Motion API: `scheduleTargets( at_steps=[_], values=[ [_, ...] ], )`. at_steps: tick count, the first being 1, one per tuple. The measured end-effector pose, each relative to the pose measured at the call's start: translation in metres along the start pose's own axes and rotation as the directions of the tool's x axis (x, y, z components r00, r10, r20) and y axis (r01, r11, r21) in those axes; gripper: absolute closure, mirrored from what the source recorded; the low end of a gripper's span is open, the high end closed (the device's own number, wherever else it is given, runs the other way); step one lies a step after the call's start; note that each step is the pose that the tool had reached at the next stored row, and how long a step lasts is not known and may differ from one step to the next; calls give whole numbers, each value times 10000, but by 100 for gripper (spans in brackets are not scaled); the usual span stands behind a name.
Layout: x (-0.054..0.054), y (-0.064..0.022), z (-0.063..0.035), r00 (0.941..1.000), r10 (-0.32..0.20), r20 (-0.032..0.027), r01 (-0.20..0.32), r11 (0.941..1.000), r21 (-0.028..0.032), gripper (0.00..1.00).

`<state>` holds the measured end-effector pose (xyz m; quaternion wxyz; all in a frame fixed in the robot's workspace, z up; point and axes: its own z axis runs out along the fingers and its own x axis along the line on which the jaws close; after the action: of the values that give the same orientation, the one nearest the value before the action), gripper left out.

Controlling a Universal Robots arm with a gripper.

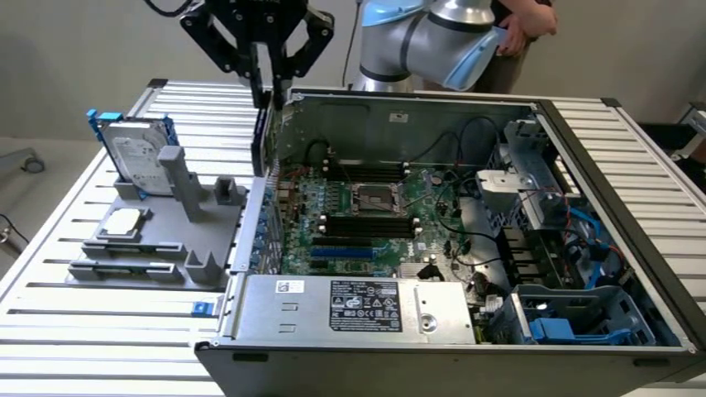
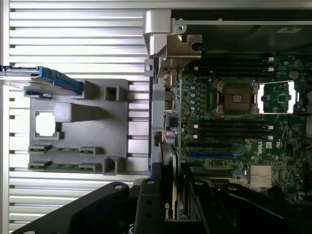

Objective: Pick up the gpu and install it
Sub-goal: 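Pick up the gpu and move the gpu toward the slot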

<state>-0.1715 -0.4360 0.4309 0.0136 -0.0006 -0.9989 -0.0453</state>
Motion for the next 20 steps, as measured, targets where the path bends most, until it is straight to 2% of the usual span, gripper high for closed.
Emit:
scheduleTargets(
  at_steps=[13,20],
  values=[
    [-591,-63,-12,10000,0,0,0,10000,-4,74],
    [-909,-79,13,10000,1,0,-1,10000,-5,74]
  ],
)
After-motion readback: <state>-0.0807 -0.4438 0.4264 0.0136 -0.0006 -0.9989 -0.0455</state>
